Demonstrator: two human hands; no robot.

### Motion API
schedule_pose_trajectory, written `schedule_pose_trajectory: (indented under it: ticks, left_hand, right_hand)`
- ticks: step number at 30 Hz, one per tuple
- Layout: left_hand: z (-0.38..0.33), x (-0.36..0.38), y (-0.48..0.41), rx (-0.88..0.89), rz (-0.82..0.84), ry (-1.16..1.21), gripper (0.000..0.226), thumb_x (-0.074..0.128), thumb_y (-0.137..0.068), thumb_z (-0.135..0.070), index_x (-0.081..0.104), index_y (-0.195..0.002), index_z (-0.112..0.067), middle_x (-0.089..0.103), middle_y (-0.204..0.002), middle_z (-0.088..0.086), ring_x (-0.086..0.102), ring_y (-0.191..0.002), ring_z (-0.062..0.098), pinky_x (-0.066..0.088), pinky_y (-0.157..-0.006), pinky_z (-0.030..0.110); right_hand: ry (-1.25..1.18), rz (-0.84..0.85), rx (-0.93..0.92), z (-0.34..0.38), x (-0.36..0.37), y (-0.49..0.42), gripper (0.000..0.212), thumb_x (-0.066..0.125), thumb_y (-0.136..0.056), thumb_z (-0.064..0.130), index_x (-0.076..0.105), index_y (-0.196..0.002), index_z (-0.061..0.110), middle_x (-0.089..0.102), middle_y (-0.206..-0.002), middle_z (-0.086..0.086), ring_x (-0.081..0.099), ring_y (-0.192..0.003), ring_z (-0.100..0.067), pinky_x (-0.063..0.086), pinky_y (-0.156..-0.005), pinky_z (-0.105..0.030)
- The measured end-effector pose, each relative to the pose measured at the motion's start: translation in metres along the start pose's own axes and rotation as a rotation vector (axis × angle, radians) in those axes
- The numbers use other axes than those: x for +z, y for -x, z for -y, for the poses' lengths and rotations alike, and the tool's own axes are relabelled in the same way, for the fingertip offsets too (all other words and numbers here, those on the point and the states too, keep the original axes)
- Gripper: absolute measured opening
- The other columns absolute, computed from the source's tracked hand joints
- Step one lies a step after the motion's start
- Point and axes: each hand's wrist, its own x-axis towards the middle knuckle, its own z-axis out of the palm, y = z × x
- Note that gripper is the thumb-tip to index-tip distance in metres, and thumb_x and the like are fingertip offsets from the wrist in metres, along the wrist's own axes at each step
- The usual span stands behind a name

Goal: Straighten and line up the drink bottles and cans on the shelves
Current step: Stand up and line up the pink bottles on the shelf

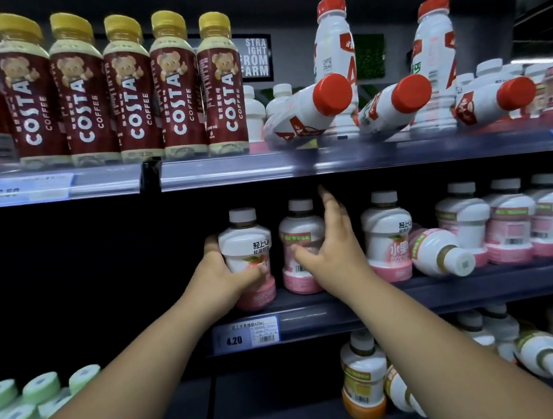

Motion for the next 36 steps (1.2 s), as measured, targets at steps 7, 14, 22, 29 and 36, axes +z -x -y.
schedule_pose_trajectory:
  ticks: [7,14,22,29,36]
  left_hand:
    - [0.005,0.002,0.010,0.022,-0.010,-0.064,0.091,0.089,-0.050,-0.053,0.039,-0.121,-0.028,0.062,-0.111,-0.011,0.063,-0.104,0.007,0.052,-0.096,0.039]
    - [0.006,0.003,0.012,0.013,-0.037,-0.101,0.094,0.083,-0.047,-0.064,0.039,-0.123,-0.032,0.062,-0.112,-0.013,0.063,-0.103,0.006,0.053,-0.094,0.037]
    - [0.008,0.002,0.009,0.009,-0.006,0.066,0.080,0.092,-0.064,-0.018,0.040,-0.125,-0.024,0.063,-0.112,-0.008,0.064,-0.094,-0.005,0.053,-0.084,0.020]
    - [0.009,0.003,0.009,-0.003,-0.024,0.050,0.080,0.093,-0.062,-0.017,0.040,-0.121,-0.024,0.065,-0.108,-0.006,0.066,-0.094,0.003,0.054,-0.082,0.024]
    - [0.013,0.002,0.009,-0.036,-0.036,0.107,0.086,0.091,-0.050,-0.031,0.041,-0.119,-0.026,0.068,-0.106,-0.003,0.069,-0.095,0.009,0.057,-0.089,0.039]
  right_hand:
    - [-0.084,0.160,0.201,-0.003,-0.001,-0.001,0.125,0.089,-0.067,0.042,0.005,-0.157,0.020,0.051,-0.144,-0.012,0.052,-0.129,-0.026,0.036,-0.096,-0.020]
    - [-0.072,0.241,0.110,-0.007,0.000,0.014,0.126,0.089,-0.064,0.045,0.004,-0.155,0.032,0.053,-0.140,-0.003,0.058,-0.118,-0.020,0.043,-0.097,-0.027]
    - [-0.169,0.287,0.089,-0.012,-0.002,0.012,0.123,0.089,-0.066,0.039,0.005,-0.155,0.033,0.050,-0.134,0.011,0.055,-0.117,-0.008,0.039,-0.094,-0.018]
    - [-0.202,0.318,0.122,-0.016,-0.001,0.006,0.114,0.082,-0.070,0.024,0.006,-0.155,0.030,0.052,-0.133,0.008,0.055,-0.120,-0.011,0.041,-0.091,-0.012]
    - [-0.231,0.316,0.161,-0.015,0.002,0.004,0.114,0.087,-0.070,0.022,0.010,-0.155,0.025,0.056,-0.134,0.004,0.058,-0.112,-0.009,0.046,-0.097,-0.025]
